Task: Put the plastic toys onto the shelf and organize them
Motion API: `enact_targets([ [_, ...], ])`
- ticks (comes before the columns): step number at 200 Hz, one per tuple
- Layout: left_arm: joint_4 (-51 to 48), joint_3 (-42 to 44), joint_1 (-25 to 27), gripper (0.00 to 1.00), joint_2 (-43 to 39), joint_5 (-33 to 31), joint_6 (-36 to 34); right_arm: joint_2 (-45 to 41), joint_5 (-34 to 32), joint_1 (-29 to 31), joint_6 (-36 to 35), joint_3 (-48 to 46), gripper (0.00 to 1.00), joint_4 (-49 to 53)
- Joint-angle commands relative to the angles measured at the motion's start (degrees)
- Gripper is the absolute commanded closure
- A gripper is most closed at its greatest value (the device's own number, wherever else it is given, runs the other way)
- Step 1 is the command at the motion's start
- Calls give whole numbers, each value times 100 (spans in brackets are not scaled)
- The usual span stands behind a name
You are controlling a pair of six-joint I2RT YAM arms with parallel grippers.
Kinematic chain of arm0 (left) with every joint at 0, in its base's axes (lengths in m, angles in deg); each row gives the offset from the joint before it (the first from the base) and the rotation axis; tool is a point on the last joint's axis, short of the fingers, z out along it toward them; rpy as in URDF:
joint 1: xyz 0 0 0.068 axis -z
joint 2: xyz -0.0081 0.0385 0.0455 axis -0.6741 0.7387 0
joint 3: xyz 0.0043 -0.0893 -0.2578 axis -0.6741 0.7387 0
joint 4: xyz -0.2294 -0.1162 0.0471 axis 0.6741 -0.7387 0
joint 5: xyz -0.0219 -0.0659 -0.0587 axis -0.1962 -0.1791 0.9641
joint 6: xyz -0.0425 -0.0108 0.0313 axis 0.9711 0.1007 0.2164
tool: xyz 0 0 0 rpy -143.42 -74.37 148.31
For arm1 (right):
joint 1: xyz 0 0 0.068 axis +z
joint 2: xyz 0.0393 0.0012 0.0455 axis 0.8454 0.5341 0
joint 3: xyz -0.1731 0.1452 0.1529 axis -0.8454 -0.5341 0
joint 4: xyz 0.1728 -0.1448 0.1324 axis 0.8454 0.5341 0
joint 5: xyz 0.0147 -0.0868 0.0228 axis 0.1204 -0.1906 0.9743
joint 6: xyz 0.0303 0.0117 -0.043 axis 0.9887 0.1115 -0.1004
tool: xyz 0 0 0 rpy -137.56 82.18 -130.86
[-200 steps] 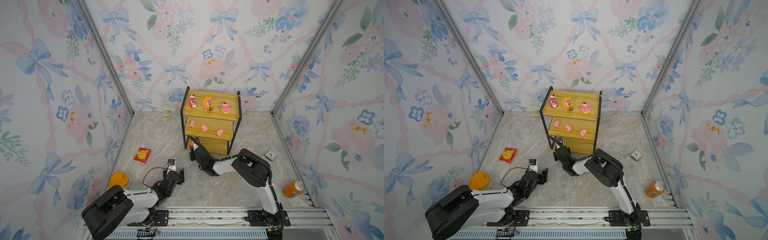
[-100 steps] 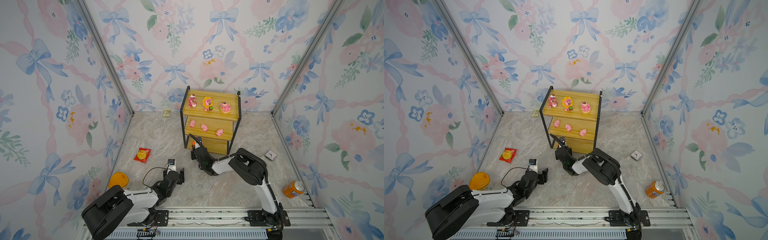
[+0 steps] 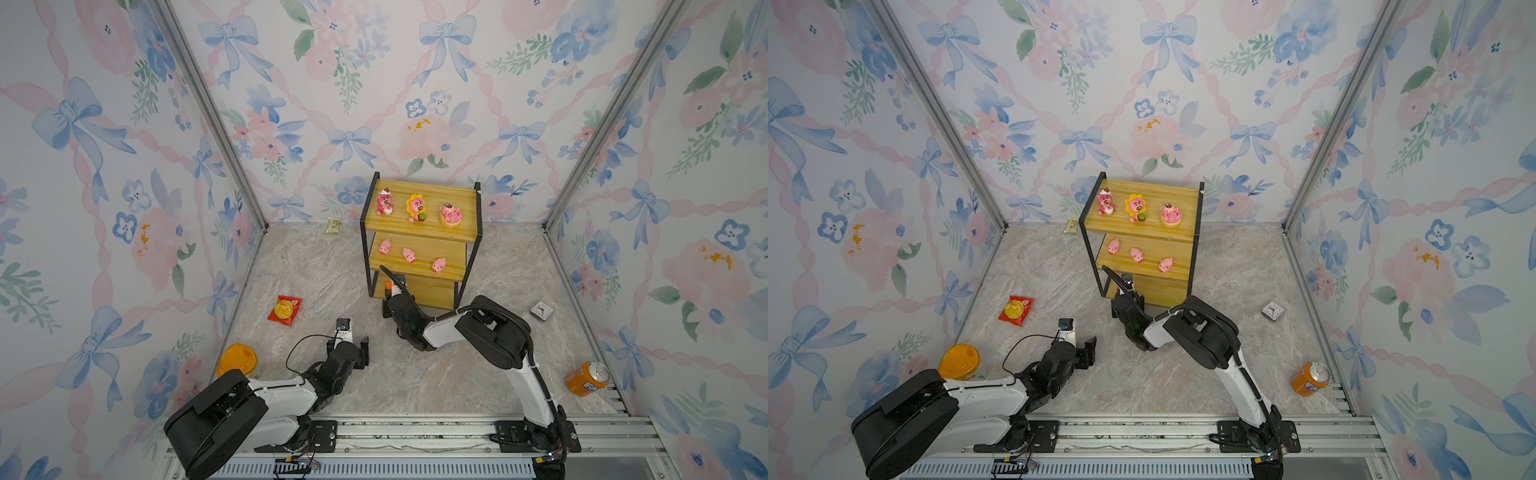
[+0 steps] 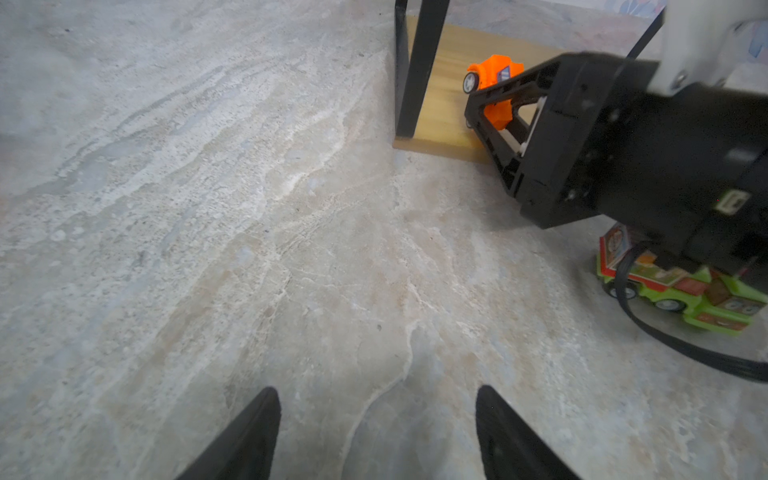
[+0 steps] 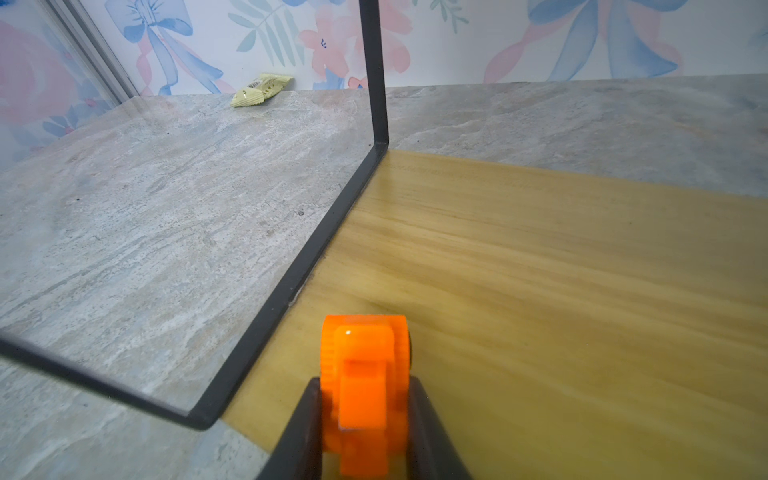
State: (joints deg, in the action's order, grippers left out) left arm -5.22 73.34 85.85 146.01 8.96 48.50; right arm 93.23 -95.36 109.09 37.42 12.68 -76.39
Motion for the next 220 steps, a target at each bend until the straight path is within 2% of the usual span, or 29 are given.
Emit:
enact_targets([
  [1, 108, 54, -42, 25, 31, 39, -137, 120, -82, -27, 146, 222, 73, -30],
  [78, 108, 58, -48, 25, 23, 43, -139, 181, -50, -39, 209, 372, 69, 169],
  [100, 112, 58, -48, 25, 14, 48, -138, 192, -55, -40, 225, 400, 66, 213],
  [220, 118, 58, -57, 25, 15, 49, -124, 217, -52, -66, 367, 486, 66, 364],
])
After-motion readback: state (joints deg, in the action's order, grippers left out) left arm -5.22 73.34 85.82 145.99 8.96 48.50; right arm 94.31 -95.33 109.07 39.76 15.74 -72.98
